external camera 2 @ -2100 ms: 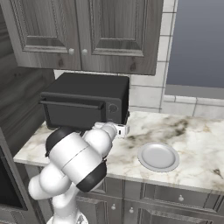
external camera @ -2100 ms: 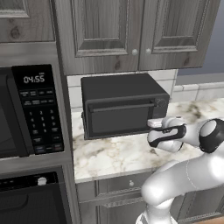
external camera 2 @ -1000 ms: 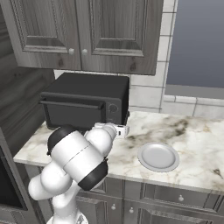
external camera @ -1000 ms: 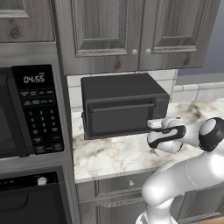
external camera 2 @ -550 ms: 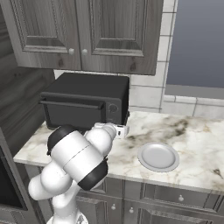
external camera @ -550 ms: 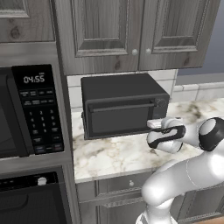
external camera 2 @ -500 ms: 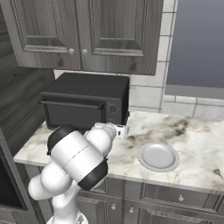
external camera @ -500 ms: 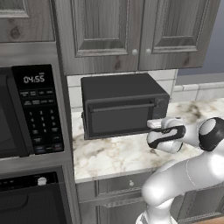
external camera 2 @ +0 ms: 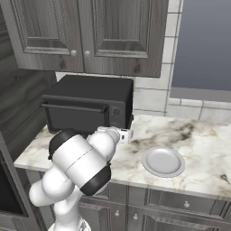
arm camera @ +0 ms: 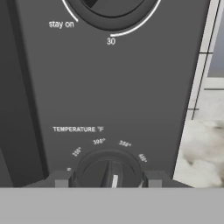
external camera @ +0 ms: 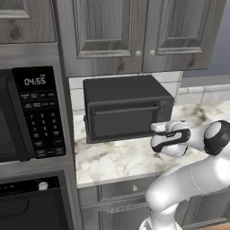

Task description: Pull the toaster oven rack outwards. Pick up the baguette from the plate and place it on the toaster oven rack. Close the toaster oven door fully and set the temperature to the lowest setting.

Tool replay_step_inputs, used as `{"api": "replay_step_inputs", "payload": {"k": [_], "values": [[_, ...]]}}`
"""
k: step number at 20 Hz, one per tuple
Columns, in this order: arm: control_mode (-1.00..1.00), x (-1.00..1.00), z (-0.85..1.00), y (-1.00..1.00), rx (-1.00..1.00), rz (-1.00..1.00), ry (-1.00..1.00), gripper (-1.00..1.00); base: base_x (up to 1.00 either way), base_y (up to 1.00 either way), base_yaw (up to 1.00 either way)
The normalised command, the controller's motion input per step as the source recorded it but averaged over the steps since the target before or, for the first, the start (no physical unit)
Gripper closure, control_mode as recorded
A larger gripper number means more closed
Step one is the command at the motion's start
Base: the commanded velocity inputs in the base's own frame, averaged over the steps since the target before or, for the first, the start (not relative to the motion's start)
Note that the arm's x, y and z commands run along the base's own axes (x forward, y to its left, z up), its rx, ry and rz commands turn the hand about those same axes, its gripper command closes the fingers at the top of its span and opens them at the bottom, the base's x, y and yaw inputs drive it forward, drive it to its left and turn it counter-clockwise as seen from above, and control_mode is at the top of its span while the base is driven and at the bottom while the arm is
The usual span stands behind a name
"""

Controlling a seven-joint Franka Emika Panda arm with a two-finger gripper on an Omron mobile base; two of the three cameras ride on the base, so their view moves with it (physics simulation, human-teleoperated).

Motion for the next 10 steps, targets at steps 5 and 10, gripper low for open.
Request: {"api": "replay_step_inputs", "payload": {"k": [5,10], "values": [[-1.0,0.0,0.0,0.0,0.0,0.0,0.0,1.0,0.0,0.0,0.0],[-1.0,0.0,0.0,0.0,0.0,0.0,0.0,1.0,0.0,0.0,0.0]]}}
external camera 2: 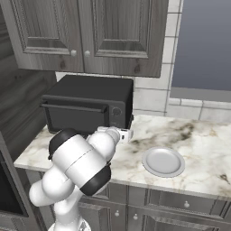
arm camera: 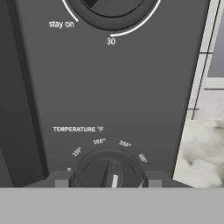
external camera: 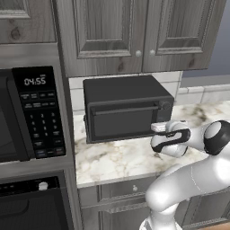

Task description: Pull the toaster oven rack outwards. Pick up the baguette from the plate and place it on the toaster oven rack. Close the toaster oven door fully and set the temperature to the lowest setting.

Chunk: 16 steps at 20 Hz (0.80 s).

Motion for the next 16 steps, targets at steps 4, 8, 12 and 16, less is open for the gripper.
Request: {"api": "replay_step_inputs", "payload": {"k": [4,8,12,16], "values": [[-1.0,0.0,-0.01,0.0,-0.03,0.01,0.0,1.0,0.0,0.0,0.0],[-1.0,0.0,-0.12,0.0,-0.15,0.12,0.03,1.0,0.0,0.0,0.0],[-1.0,0.0,0.0,0.0,-0.12,0.16,0.0,1.0,0.0,0.0,0.0],[-1.0,0.0,0.0,0.0,-0.11,0.19,0.0,1.0,0.0,0.0,0.0]]}}
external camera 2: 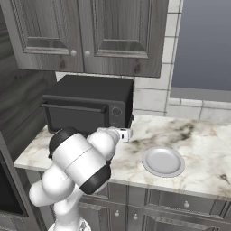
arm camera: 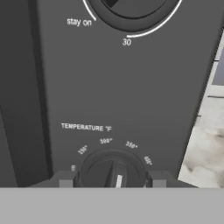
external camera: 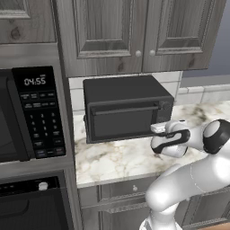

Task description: Pull the toaster oven rack outwards. Pick up the baguette from the plate and place it on the toaster oven rack. Close the toaster oven door fully and set the temperature to the lowest setting.

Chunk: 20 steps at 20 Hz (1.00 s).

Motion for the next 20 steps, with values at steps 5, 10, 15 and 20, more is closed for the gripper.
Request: {"api": "replay_step_inputs", "payload": {"k": [5,10,15,20], "values": [[-1.0,0.0,0.0,0.0,-0.14,0.21,0.0,1.0,0.0,0.0,0.0],[-1.0,-0.01,0.0,0.0,-0.15,0.29,-0.02,1.0,0.0,0.0,0.0],[-1.0,0.0,0.0,0.0,-0.17,0.3,-0.01,1.0,0.0,0.0,0.0],[-1.0,0.0,0.0,0.0,-0.15,0.25,0.0,1.0,0.0,0.0,0.0]]}}
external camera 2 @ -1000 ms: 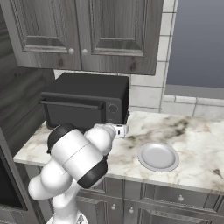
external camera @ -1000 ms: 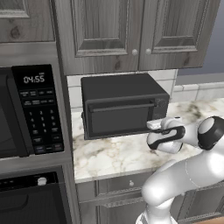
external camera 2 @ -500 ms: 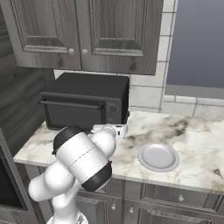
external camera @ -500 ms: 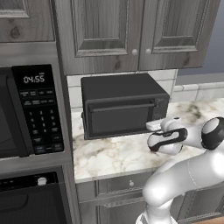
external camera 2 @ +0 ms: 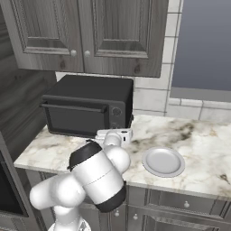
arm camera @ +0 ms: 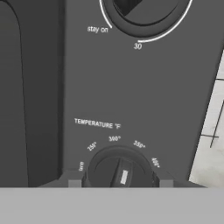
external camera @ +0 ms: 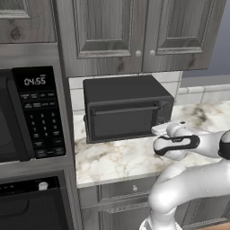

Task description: Pull the toaster oven rack outwards. Pick up the baguette from the plate and place it on the toaster oven rack. Close the toaster oven door fully and set the temperature to the lowest setting.

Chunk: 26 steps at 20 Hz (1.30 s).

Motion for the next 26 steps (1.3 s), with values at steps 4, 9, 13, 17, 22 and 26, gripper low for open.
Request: {"api": "replay_step_inputs", "payload": {"k": [4,9,13,17,22,26], "values": [[-1.0,0.0,0.0,0.0,0.0,0.0,0.0,1.0,0.0,0.0,0.0],[-1.0,0.0,0.0,0.03,-0.19,0.12,0.0,1.0,0.0,0.0,0.0],[-1.0,0.0,0.0,0.02,-0.03,0.03,0.0,1.0,0.0,0.0,0.0],[-1.0,0.0,0.0,0.0,0.0,0.0,0.0,-1.0,0.0,0.0,0.0],[-1.0,0.0,0.0,0.0,0.0,0.0,0.0,-1.0,0.0,0.0,0.0],[-1.0,0.0,0.0,0.0,0.0,0.0,0.0,-1.0,0.0,0.0,0.0]]}}
